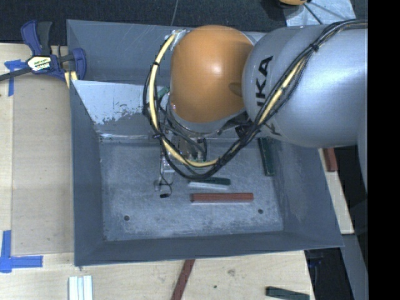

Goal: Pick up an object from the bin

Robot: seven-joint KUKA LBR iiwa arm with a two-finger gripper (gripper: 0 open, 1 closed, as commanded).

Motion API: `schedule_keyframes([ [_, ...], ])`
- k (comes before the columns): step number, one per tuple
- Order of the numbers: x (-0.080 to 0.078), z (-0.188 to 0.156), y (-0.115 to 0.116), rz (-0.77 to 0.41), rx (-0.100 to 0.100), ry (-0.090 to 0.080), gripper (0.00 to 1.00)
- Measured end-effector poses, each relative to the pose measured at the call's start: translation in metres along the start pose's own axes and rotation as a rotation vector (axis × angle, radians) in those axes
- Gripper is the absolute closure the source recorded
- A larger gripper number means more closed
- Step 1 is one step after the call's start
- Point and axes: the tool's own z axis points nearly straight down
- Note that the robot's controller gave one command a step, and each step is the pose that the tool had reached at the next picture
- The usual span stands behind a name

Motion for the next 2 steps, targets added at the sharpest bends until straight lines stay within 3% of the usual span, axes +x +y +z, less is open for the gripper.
schedule_keyframes([
  [2, -0.0022, -0.0044, -0.0012, 0.0, -0.003, -0.008, 0.0],
])
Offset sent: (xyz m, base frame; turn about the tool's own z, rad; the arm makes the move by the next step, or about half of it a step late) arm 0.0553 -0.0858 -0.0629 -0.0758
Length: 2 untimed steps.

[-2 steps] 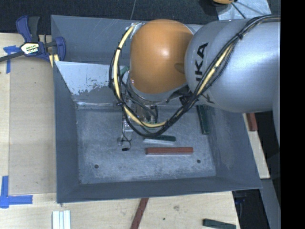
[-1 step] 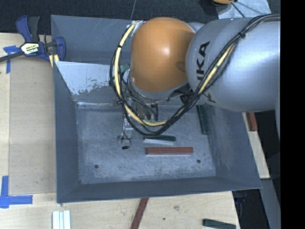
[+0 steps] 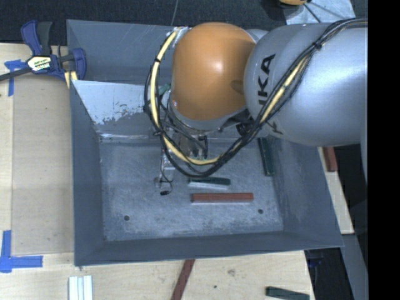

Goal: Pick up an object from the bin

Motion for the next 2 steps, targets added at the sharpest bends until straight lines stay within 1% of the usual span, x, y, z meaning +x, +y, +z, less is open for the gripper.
schedule_keyframes([
  [1, -0.006, 0.005, -0.034, -0.135, 0.007, 0.016, 0.0],
  [2, -0.015, 0.008, -0.047, -0.318, 0.0, -0.015, 0.0],
])
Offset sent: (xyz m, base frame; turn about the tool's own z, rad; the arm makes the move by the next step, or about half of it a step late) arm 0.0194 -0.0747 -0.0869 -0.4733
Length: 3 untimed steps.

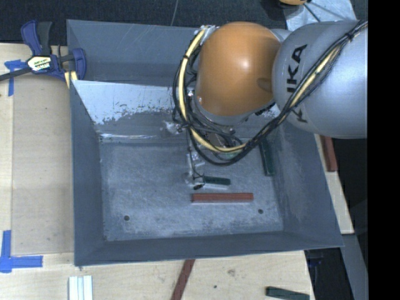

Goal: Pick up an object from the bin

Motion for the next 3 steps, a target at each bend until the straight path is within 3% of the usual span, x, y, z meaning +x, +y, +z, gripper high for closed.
schedule_keyframes([
  [1, 0.031, 0.073, -0.016, -0.076, -0.002, 0.012, 0.0],
  [2, 0.011, 0.131, -0.038, -0.108, -0.001, 0.008, 0.0],
  [3, 0.022, 0.149, -0.059, -0.274, -0.006, 0.02, 0.0],
])
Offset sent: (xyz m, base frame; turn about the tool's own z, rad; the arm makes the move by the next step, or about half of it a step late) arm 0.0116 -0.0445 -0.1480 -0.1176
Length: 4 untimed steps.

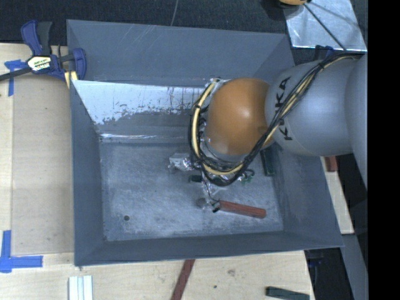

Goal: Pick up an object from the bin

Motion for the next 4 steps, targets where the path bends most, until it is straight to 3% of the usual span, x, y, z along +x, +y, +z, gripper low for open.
schedule_keyframes([
  [1, 0.009, -0.011, -0.013, -0.15, 0.006, -0.008, 0.0],
  [2, -0.015, 0.002, -0.053, -0.162, 0.003, -0.005, 0.0],
  [3, -0.033, -0.001, -0.058, -0.149, 0.002, -0.004, 1.0],
  [4, -0.033, -0.001, -0.058, -0.148, 0.002, -0.004, 1.0],
])
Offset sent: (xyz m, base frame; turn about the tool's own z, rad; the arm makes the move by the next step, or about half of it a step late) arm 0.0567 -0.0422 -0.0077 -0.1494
